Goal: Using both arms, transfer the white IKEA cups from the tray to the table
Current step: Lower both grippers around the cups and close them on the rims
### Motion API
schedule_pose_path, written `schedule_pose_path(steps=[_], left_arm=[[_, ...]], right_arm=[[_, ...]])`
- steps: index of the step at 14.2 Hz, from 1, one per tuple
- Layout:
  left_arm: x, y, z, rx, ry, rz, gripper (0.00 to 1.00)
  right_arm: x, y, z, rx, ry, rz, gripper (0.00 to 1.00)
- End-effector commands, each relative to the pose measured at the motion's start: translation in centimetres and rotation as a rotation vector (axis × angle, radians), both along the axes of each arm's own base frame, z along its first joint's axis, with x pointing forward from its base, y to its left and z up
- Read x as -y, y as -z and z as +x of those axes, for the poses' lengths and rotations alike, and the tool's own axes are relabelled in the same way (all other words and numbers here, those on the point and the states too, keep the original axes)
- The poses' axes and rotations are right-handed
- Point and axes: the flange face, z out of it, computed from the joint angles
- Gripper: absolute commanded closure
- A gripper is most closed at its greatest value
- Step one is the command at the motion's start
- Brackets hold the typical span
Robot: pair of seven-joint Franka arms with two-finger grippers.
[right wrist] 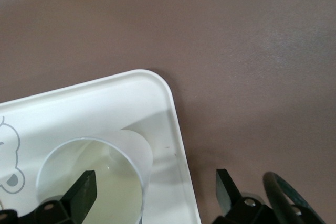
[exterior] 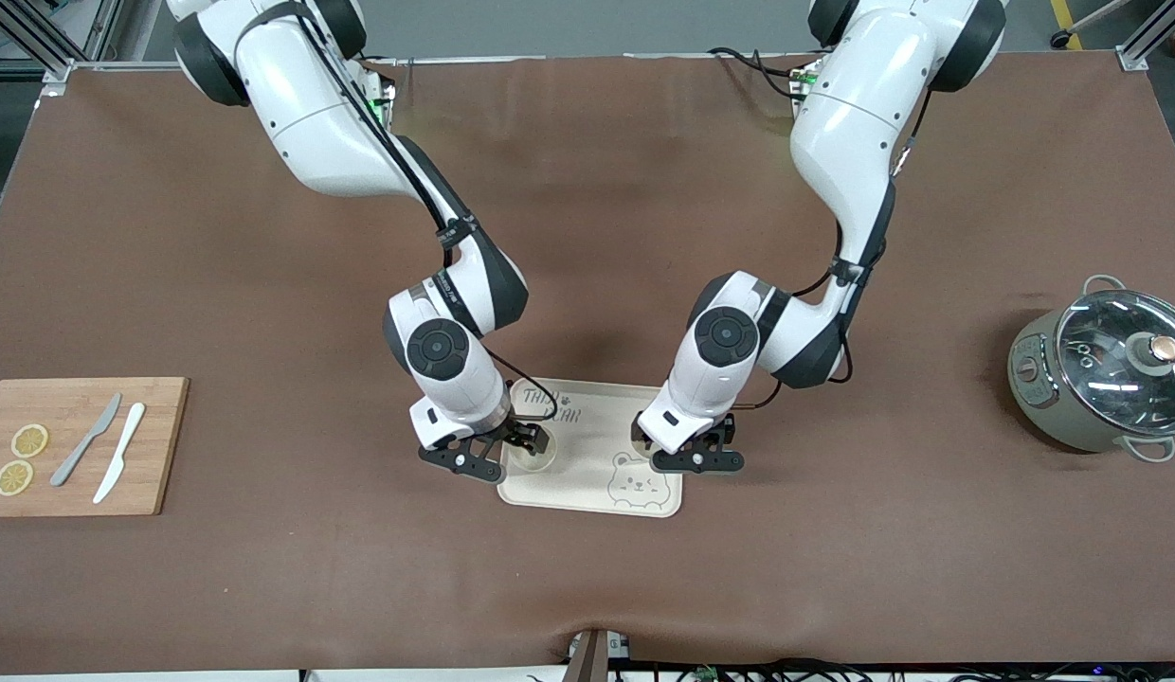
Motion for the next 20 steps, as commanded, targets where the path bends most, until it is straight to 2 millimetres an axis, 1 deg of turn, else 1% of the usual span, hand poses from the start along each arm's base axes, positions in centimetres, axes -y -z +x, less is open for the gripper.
schedule_pose_path(steps=[1, 5, 6, 8, 9, 10, 11, 12, 13, 15, 17, 18, 19, 20], left_arm=[[0.4, 0.2, 0.1, 0.019, -0.033, 0.011, 0.0], [0.4, 0.7, 0.0, 0.015, -0.062, 0.008, 0.0], [0.4, 0.7, 0.0, 0.016, -0.061, 0.009, 0.0], [0.4, 0.7, 0.0, 0.014, -0.061, 0.009, 0.0], [0.5, 0.7, -0.1, 0.012, -0.071, 0.002, 0.08], [0.7, 0.2, -0.1, 0.015, -0.102, -0.008, 0.99], [0.7, 0.8, -0.3, 0.009, -0.11, 0.001, 1.0], [1.1, 1.0, -0.6, 0.005, -0.108, 0.001, 1.0], [1.1, 0.8, -0.6, 0.009, -0.107, -0.001, 1.0], [1.0, 0.9, -0.5, 0.006, -0.108, 0.0, 1.0], [0.9, 0.8, -0.5, 0.008, -0.108, 0.0, 1.0], [0.6, 0.1, -0.1, 0.017, -0.108, -0.005, 1.0], [-0.3, -0.5, 0.4, 0.023, -0.114, -0.006, 1.0], [-1.3, -1.9, 0.8, 0.025, -0.113, -0.004, 1.0]], right_arm=[[-0.9, 0.8, 0.1, 0.021, 0.008, -0.011, 0.0], [-0.9, 1.3, 0.1, 0.021, 0.056, -0.006, 0.0], [-0.8, 1.3, 0.2, 0.026, 0.05, -0.015, 0.22], [-0.8, 1.4, 0.2, 0.028, 0.048, -0.017, 0.49], [-0.7, 1.6, 0.1, 0.025, 0.048, -0.019, 0.62], [-0.7, 1.6, 0.2, 0.026, 0.047, -0.02, 0.7], [-0.6, 1.7, 0.2, 0.025, 0.048, -0.019, 0.78], [-0.6, 1.7, 0.2, 0.025, 0.05, -0.019, 0.82], [-0.5, 1.7, 0.3, 0.024, 0.052, -0.018, 0.88], [-0.5, 1.7, 0.3, 0.024, 0.052, -0.018, 0.99], [-0.6, 1.4, 0.3, 0.028, 0.052, -0.015, 1.0], [-0.6, 1.3, 0.3, 0.03, 0.051, -0.015, 1.0], [-0.6, 1.1, 0.4, 0.031, 0.049, -0.014, 1.0], [-0.2, 0.4, 0.6, 0.033, 0.055, -0.012, 1.0]])
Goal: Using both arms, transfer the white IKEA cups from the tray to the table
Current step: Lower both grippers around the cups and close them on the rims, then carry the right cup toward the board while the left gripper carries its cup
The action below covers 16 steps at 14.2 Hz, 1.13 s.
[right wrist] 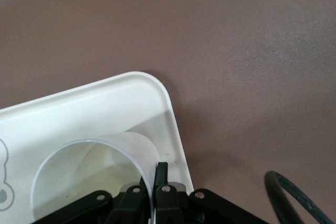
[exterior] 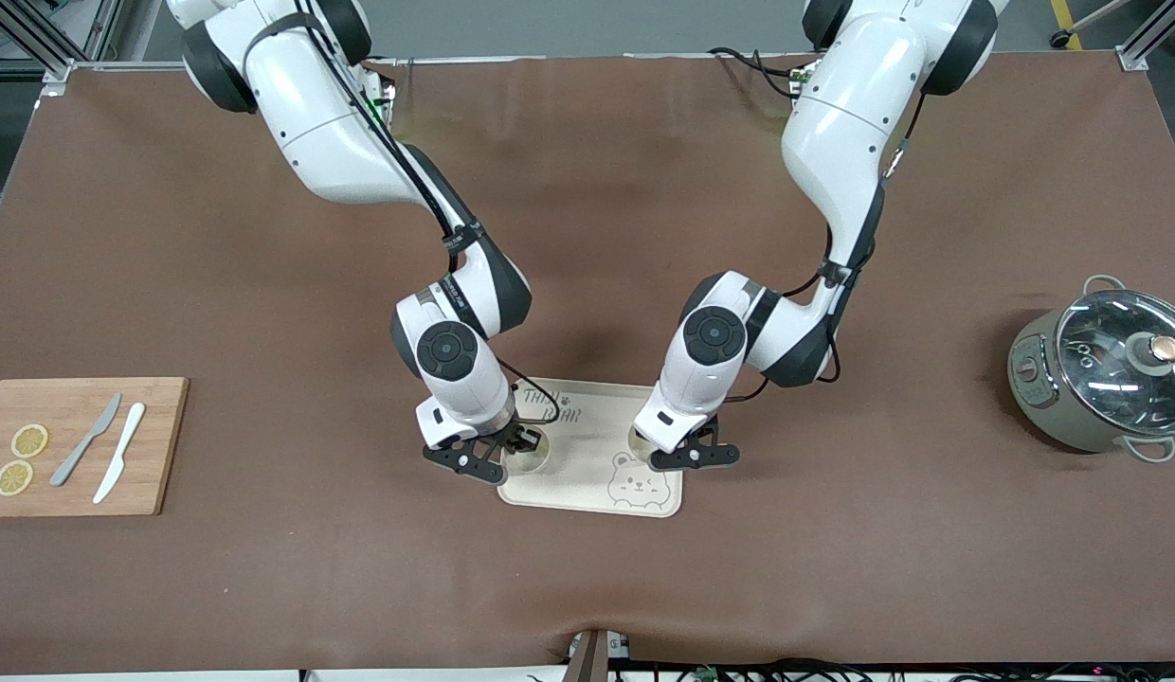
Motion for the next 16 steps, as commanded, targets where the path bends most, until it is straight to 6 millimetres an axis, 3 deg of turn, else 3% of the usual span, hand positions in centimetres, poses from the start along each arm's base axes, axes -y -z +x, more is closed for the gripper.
schedule_pose_path(steps=[1, 4, 5, 6, 9, 12, 15, 16], left_arm=[[-2.5, -3.3, 0.4, 0.011, 0.015, 0.029, 1.0], [-7.7, -6.2, -2.3, -0.022, 0.131, 0.076, 1.0], [-9.5, -7.1, -3.0, -0.017, 0.158, 0.08, 1.0], [-11.6, -7.4, -3.5, -0.01, 0.185, 0.084, 1.0], [-17.8, -6.7, -4.9, 0.046, 0.275, 0.093, 1.0], [-21.7, -4.9, -5.3, 0.068, 0.32, 0.105, 1.0], [-22.5, -4.1, -5.2, 0.06, 0.303, 0.095, 1.0], [-22.5, -4.1, -5.2, 0.059, 0.3, 0.093, 1.0]], right_arm=[[0.3, -2.2, 0.9, 0.022, 0.022, 0.005, 1.0], [2.5, -6.1, 1.8, -0.026, 0.055, -0.001, 1.0], [3.9, -8.5, 2.2, -0.041, 0.05, -0.006, 1.0], [5.8, -11.9, 2.6, -0.042, -0.007, -0.007, 1.0], [14.0, -17.6, 2.9, -0.129, -0.12, 0.013, 1.0], [20.7, -19.7, 1.7, -0.177, -0.206, -0.006, 1.0], [31.0, -19.5, 1.7, -0.184, -0.342, -0.007, 1.0], [33.5, -18.8, 1.6, -0.189, -0.37, -0.006, 1.0]])
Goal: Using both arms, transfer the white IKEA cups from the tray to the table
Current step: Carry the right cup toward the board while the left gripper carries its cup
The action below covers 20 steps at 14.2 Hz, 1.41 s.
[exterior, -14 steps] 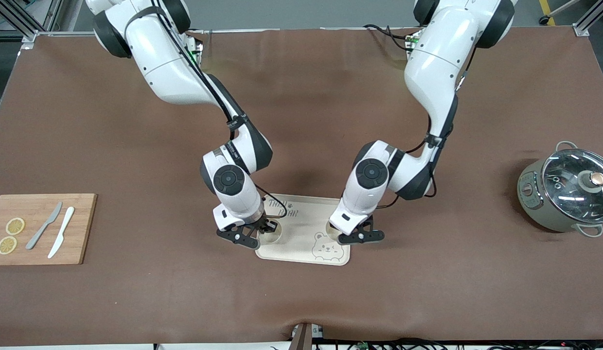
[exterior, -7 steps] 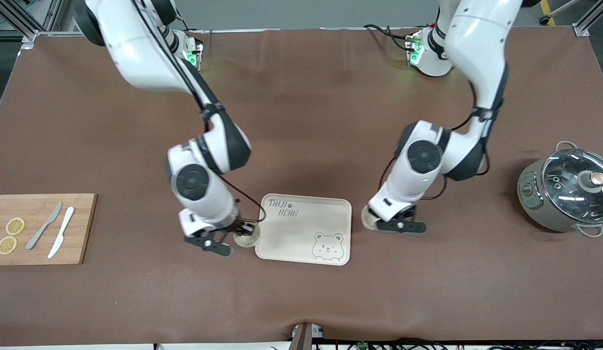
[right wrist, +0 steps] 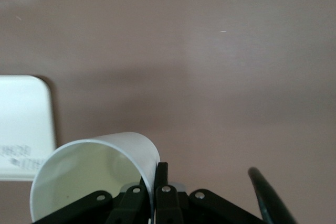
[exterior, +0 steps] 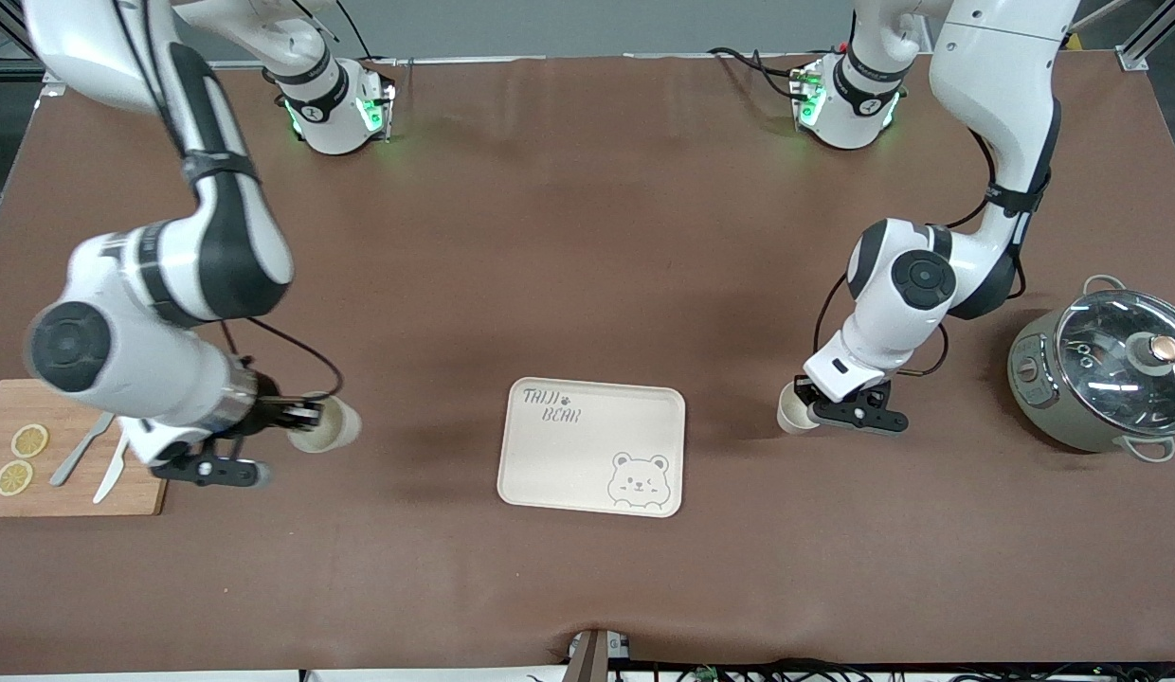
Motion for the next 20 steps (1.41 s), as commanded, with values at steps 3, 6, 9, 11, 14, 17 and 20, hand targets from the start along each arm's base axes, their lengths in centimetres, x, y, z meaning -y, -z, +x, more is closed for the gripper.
schedule_pose_path(steps=[3, 6, 9, 11, 14, 17, 20], left_arm=[[0.6, -0.7, -0.6, 0.01, -0.004, -0.024, 1.0], [0.8, -0.7, -0.6, 0.003, -0.02, -0.047, 1.0], [0.8, -0.2, -0.4, -0.011, -0.068, -0.087, 1.0], [0.8, -0.1, -0.3, -0.013, -0.071, -0.089, 1.0], [1.1, 1.1, 0.1, -0.024, -0.067, -0.086, 1.0], [1.0, 1.4, 0.2, -0.025, -0.066, -0.083, 1.0], [1.4, 1.7, 0.2, -0.027, -0.056, -0.08, 1.0]], right_arm=[[10.4, 4.6, -1.5, 0.02, -0.114, 0.024, 1.0], [12.7, 10.2, -2.7, 0.106, -0.147, 0.005, 1.0], [12.5, 12.0, -2.8, 0.148, -0.141, -0.001, 1.0], [12.5, 13.5, -2.6, 0.154, -0.135, 0.0, 1.0], [12.7, 14.7, -2.6, 0.158, -0.127, 0.001, 1.0], [12.4, 16.1, -2.8, 0.168, -0.122, -0.002, 1.0], [12.1, 17.4, -2.7, 0.178, -0.122, -0.004, 1.0]])
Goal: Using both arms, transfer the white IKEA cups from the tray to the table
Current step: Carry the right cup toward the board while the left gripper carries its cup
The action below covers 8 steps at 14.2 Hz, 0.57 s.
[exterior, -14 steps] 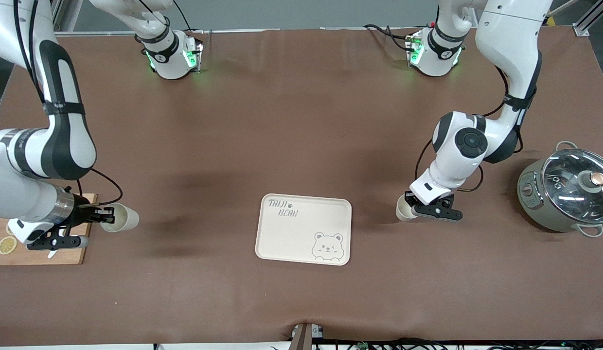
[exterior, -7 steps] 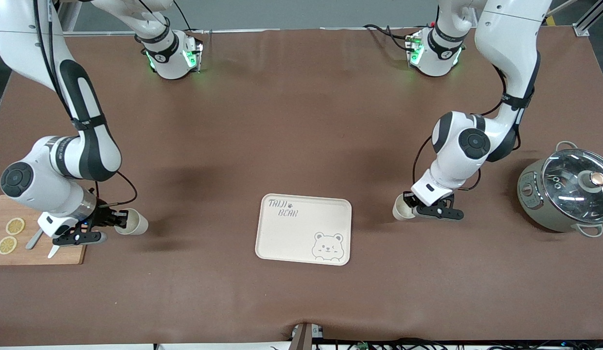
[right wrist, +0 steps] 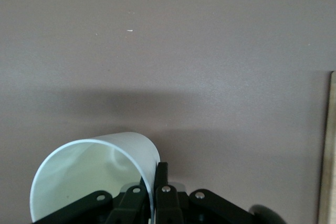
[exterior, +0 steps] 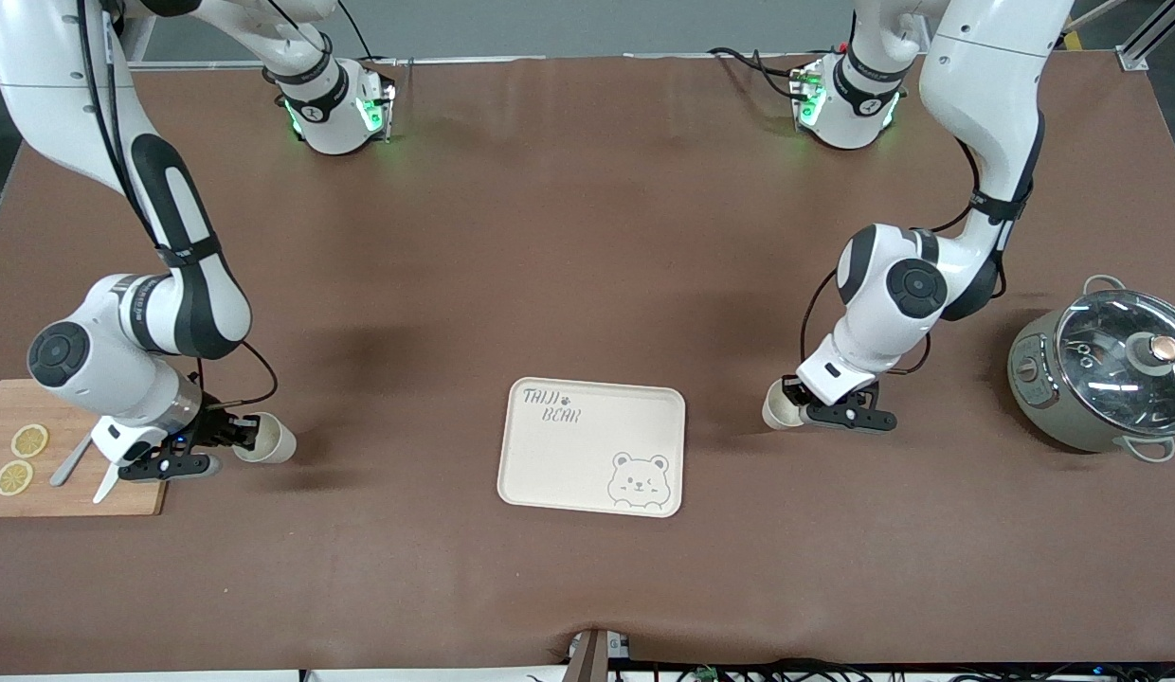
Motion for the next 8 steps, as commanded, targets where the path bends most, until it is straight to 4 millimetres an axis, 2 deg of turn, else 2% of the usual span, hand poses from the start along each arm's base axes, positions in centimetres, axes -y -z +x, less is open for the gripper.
schedule_pose_path(steps=[1, 2, 3, 4, 7, 8], left_arm=[[0.8, -0.1, 0.4, 0.011, 0.008, -0.017, 0.96], [0.9, -0.2, 0.5, 0.014, 0.007, -0.019, 0.78], [1.0, -0.2, 0.4, 0.014, 0.011, -0.017, 0.08], [0.9, -0.2, 0.5, 0.014, 0.009, -0.017, 0.0], [0.5, -0.3, 0.5, 0.014, 0.002, -0.018, 0.0], [0.4, -0.3, 0.6, 0.014, 0.0, -0.018, 0.0]], right_arm=[[-0.3, 0.9, -0.2, 0.005, 0.005, 0.018, 1.0], [-0.4, 1.4, -0.2, 0.002, 0.004, 0.018, 1.0], [-0.4, 1.9, -0.1, 0.009, 0.005, 0.016, 1.0], [-0.5, 2.6, -0.1, 0.017, 0.005, 0.015, 1.0], [-0.8, 2.8, 0.0, 0.018, 0.001, 0.014, 1.0], [-0.7, 2.8, 0.0, 0.017, 0.002, 0.014, 0.96]])
